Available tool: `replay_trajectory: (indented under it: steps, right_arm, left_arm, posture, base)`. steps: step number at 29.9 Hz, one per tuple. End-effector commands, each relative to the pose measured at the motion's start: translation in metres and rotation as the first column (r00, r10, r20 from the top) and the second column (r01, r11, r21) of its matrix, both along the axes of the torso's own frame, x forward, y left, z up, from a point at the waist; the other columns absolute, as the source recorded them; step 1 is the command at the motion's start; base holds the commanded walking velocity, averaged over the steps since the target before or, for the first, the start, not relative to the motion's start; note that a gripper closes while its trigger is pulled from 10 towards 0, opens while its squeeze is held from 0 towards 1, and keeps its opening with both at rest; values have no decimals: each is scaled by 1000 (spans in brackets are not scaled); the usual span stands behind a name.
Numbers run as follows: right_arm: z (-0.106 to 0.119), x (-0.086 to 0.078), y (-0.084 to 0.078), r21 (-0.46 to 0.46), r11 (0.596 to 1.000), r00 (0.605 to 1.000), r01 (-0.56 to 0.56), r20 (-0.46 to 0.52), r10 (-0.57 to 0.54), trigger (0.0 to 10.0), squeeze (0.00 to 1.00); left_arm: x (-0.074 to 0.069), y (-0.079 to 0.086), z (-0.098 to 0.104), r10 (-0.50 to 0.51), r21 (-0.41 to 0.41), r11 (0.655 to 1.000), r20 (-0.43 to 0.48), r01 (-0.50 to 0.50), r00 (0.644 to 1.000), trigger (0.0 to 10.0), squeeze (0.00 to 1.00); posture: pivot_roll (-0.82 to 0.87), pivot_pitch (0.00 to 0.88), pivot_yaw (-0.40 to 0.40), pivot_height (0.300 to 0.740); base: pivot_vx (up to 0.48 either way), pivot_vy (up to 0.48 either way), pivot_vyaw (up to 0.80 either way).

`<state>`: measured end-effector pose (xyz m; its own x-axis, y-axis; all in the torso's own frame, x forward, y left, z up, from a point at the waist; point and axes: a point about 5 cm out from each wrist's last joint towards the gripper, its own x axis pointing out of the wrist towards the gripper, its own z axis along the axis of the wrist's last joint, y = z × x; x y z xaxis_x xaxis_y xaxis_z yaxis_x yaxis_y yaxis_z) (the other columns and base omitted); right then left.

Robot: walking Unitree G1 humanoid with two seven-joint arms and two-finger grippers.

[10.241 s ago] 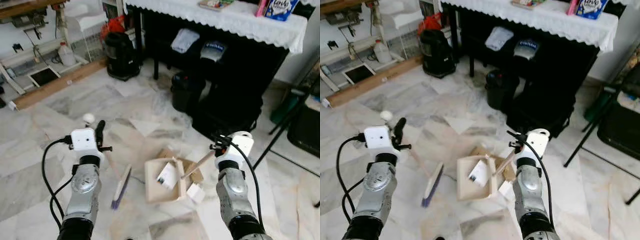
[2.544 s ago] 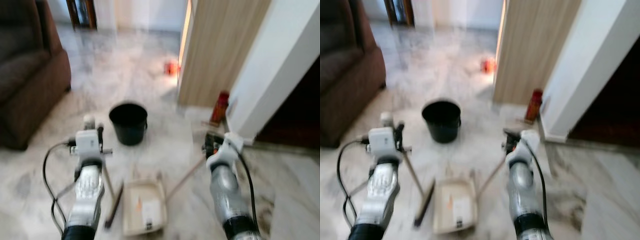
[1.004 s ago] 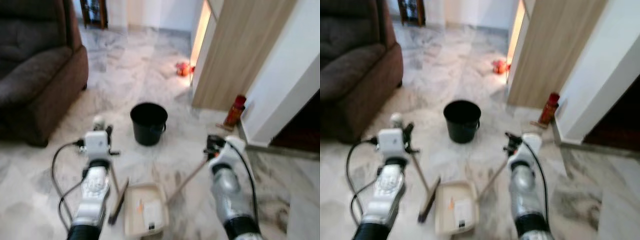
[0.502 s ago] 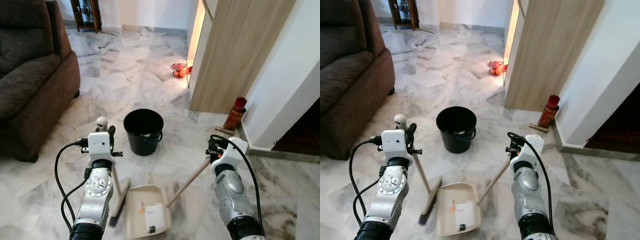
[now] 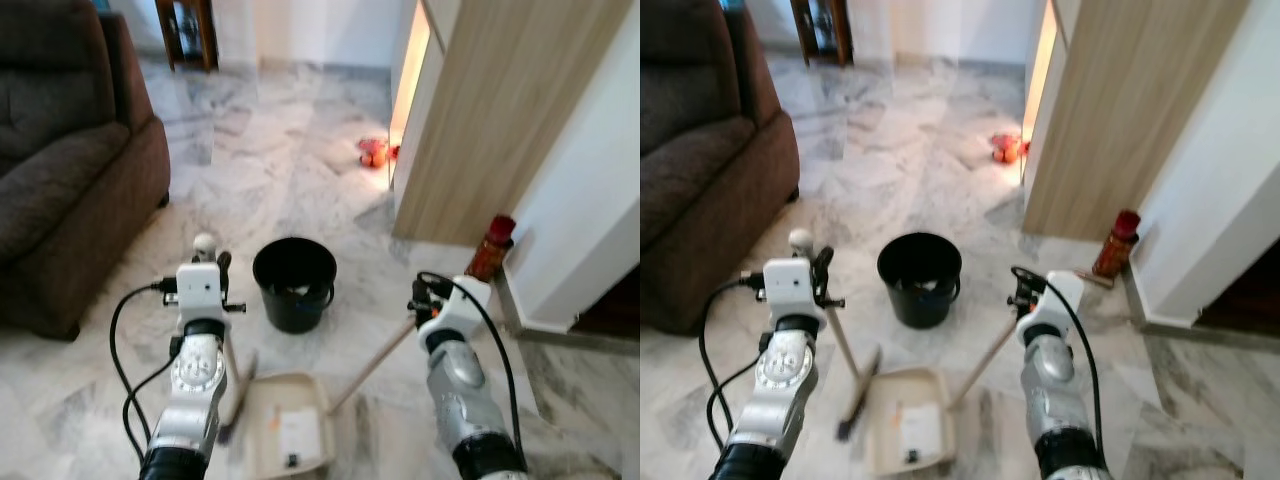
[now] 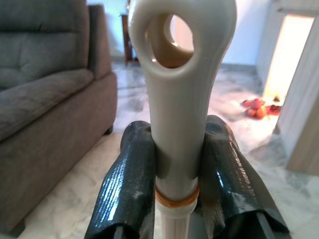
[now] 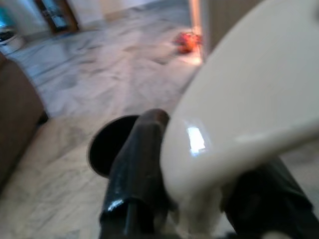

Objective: Sweep floor

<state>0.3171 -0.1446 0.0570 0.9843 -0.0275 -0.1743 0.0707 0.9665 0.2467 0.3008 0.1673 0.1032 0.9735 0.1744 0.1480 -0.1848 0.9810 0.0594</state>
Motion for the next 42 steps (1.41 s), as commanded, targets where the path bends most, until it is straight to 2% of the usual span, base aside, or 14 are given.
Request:
replay_trajectory:
  steps: [1,11,22,27,32,37,39,42]
  right_arm:
    - [10,4,2,49,999,999,7,50,-9,10000,0]
    - [13,4,2,51,999,998,8,65,-11,10000,0]
    - [26,3,-1,52,999,993,0,120,-6,10000,0]
    - [44,2,-5,42,999,982,-23,189,14,10000,0]
    - [53,1,-1,47,997,973,-60,228,48,10000,0]
    - [65,-1,-4,53,997,965,-54,259,39,10000,0]
    - [76,-5,-6,50,995,954,-82,293,64,10000,0]
    - [80,-9,-7,35,994,950,-104,299,89,10000,0]
  left_arm:
    - [4,-7,12,-35,24,999,50,34,998,10000,0]
    - [4,-5,11,-30,28,999,44,29,999,10000,0]
    - [2,10,6,12,61,998,27,-13,1000,10000,0]
    - [-4,31,-1,58,99,993,-2,-58,998,10000,0]
    - [-2,33,-3,67,106,992,-8,-66,998,10000,0]
    - [0,35,-2,75,112,991,-5,-74,997,10000,0]
    - [-1,36,-3,65,140,988,-8,-64,998,10000,0]
    - [-3,38,-5,73,138,988,-12,-71,997,10000,0]
  posture:
    - [114,0,-37,740]
    - [111,0,-35,740]
    - [107,0,-33,740]
    - [102,0,-31,740]
    - [103,0,-34,740]
    - [98,0,-32,740]
    - [98,0,-33,740]
    - [97,0,-33,740]
  base:
    - [0,0,0]
    - [0,0,0]
    - [0,0,0]
    - [0,0,0]
    - [0,0,0]
    - [0,0,0]
    - [0,0,0]
    - [0,0,0]
